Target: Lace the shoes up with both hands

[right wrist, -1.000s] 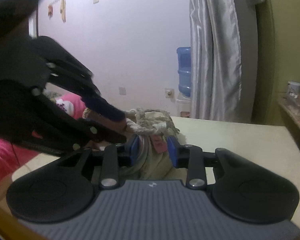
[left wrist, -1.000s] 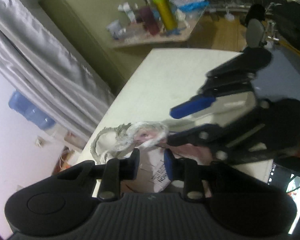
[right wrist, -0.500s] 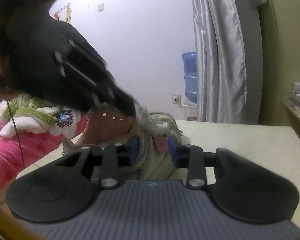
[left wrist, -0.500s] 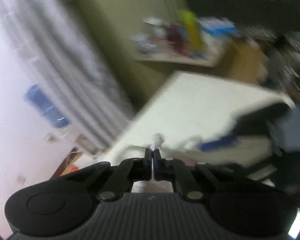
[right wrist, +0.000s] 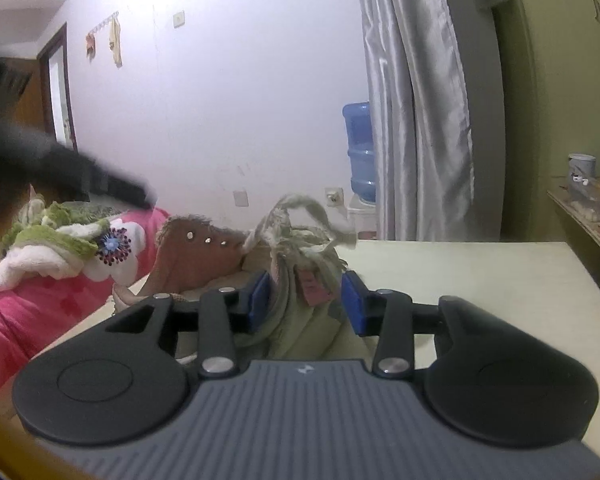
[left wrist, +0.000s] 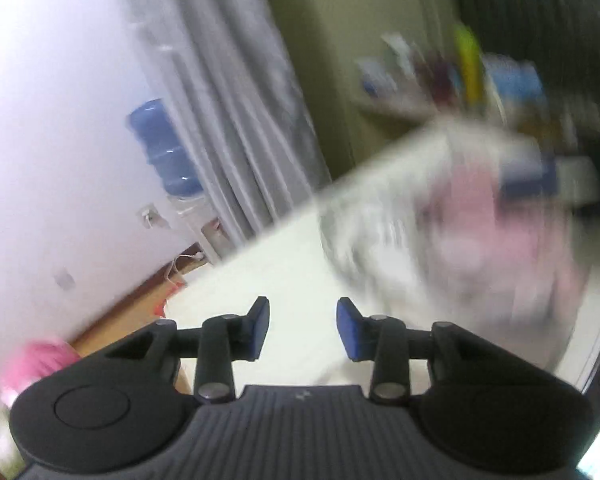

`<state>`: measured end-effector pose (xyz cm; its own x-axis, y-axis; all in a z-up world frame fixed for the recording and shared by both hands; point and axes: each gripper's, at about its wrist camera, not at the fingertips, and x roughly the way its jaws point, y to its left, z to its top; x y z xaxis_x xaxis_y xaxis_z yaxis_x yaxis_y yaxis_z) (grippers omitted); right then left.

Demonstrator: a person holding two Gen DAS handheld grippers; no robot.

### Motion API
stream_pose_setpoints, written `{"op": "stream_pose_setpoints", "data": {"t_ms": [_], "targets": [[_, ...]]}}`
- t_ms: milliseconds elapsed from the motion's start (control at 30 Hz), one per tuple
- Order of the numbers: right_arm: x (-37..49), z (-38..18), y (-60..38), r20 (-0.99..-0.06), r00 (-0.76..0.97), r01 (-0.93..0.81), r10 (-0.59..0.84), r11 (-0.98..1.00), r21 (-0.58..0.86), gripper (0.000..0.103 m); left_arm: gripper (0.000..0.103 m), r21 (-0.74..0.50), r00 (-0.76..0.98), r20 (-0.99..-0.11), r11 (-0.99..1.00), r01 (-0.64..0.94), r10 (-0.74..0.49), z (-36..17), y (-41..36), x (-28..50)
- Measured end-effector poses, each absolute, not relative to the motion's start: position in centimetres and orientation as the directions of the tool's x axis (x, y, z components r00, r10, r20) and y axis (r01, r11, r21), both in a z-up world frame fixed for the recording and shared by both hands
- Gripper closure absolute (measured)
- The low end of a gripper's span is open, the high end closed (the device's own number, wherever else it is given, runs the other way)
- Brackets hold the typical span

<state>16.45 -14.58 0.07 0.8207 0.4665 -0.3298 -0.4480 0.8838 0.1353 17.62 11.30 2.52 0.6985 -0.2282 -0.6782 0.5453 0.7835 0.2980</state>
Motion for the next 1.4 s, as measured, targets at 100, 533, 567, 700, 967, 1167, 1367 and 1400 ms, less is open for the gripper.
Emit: {"op": "stream_pose_setpoints", "data": {"t_ms": [100, 533, 567, 700, 967, 1167, 1367, 1400], "targets": [[16.3, 0.3, -14.2, -0.344, 0.828, -0.439, 0.443, 0.894, 0.094, 0.063, 0.063, 0.235, 0.621, -0.728, 0.745, 0.624, -0.290, -0.8, 11.0, 17.9], [15.9, 0.6, -13.6, -0.363, 0.858, -0.398, 0.363, 0.917, -0.022, 0.061, 0.101, -0.156, 0.587, -0.740, 0.933, 0.324, -0.328, -2.4, 15.9, 23.4], [15.8, 0.5, -13.6, -0.361, 0.860, -0.395, 0.360, 0.918, -0.026, 0.061, 0.102, -0.136, 0.609, -0.737, 0.947, 0.290, -0.293, -2.0, 16.9, 23.0], [15.8, 0.5, -13.6, -0.362, 0.861, -0.387, 0.356, 0.922, -0.014, 0.061, 0.101, -0.041, 0.689, -0.705, 0.980, 0.195, -0.167, 0.0, 20.6, 19.5], [15.3, 0.2, -13.7, -0.350, 0.881, -0.342, 0.320, 0.940, -0.001, 0.061, 0.101, 0.023, 0.655, -0.755, 0.998, 0.052, -0.017, -0.5, 25.6, 13.7], [15.4, 0.1, -13.8, -0.348, 0.884, -0.325, 0.311, 0.945, 0.018, 0.061, 0.101, 0.079, 0.668, -0.744, 0.996, 0.052, 0.024, -0.7, 24.6, 12.3], [15.3, -0.2, -14.1, -0.346, 0.890, -0.304, 0.297, 0.952, 0.037, 0.061, 0.101, 0.186, 0.661, -0.743, 0.981, 0.053, 0.105, -2.2, 24.2, 10.1], [15.3, -0.2, -14.1, -0.347, 0.890, -0.302, 0.297, 0.952, 0.038, 0.061, 0.101, 0.183, 0.655, -0.747, 0.982, 0.042, 0.111, -2.5, 24.6, 9.7]]}}
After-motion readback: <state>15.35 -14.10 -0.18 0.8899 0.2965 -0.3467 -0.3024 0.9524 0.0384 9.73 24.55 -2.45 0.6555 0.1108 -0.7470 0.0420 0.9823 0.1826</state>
